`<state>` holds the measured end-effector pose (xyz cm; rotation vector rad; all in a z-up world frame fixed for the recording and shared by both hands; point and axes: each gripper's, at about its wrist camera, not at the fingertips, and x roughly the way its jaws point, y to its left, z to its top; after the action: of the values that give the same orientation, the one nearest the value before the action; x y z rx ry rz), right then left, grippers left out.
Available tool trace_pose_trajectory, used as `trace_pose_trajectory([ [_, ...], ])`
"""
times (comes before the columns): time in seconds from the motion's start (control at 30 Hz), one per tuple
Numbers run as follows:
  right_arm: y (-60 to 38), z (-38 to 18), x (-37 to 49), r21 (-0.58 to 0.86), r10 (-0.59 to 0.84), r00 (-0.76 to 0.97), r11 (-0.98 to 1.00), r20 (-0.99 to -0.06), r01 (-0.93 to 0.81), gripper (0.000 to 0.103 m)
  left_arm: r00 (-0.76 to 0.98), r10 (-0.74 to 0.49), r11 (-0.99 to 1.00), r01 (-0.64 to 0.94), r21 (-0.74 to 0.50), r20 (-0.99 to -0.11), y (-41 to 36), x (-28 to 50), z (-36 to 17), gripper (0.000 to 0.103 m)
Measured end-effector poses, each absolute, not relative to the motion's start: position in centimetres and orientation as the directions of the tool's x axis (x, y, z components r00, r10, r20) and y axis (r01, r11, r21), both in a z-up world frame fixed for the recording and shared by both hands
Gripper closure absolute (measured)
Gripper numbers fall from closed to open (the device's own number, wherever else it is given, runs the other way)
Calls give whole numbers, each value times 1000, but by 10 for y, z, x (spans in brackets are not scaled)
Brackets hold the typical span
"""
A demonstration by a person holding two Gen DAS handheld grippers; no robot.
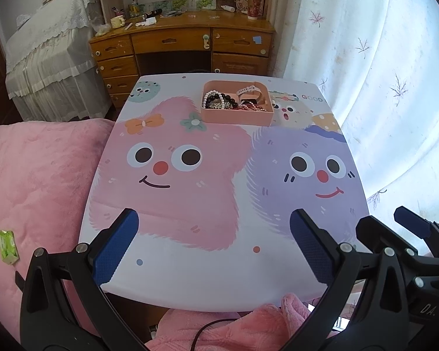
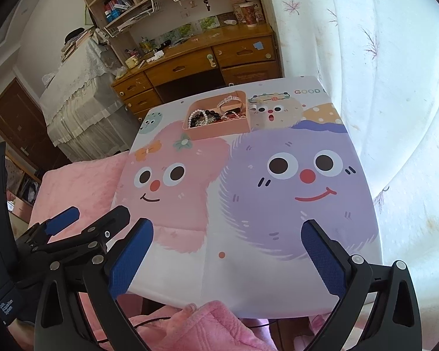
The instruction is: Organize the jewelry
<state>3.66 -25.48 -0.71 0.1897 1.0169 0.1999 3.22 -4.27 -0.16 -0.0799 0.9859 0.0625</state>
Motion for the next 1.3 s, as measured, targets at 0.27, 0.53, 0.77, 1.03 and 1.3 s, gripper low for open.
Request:
trace_pose_trajectory([
  [0.27, -257, -7, 36, 249, 251, 511, 966, -822, -73, 1, 550, 19, 996, -86, -35, -835, -45, 33, -1, 0],
  [0.53, -258, -7, 34, 250, 256, 503, 965, -825, -81, 1, 549, 37, 994, -109, -27, -835, -41, 26, -2, 0],
  [0.77, -252, -7, 34, 219, 229, 507, 972, -831, -80, 0, 547, 53, 992, -123, -17, -836, -38, 19, -1, 0],
  [1.03, -248, -4, 29, 174, 186, 527, 982, -829, -74, 0, 548, 60, 992, -123, -9, -835, -36, 15, 0, 0],
  [1.3, -246, 2, 25, 148, 166, 546, 986, -821, -78, 0, 560, 71, 992, -126, 0, -826, -32, 11, 3, 0],
])
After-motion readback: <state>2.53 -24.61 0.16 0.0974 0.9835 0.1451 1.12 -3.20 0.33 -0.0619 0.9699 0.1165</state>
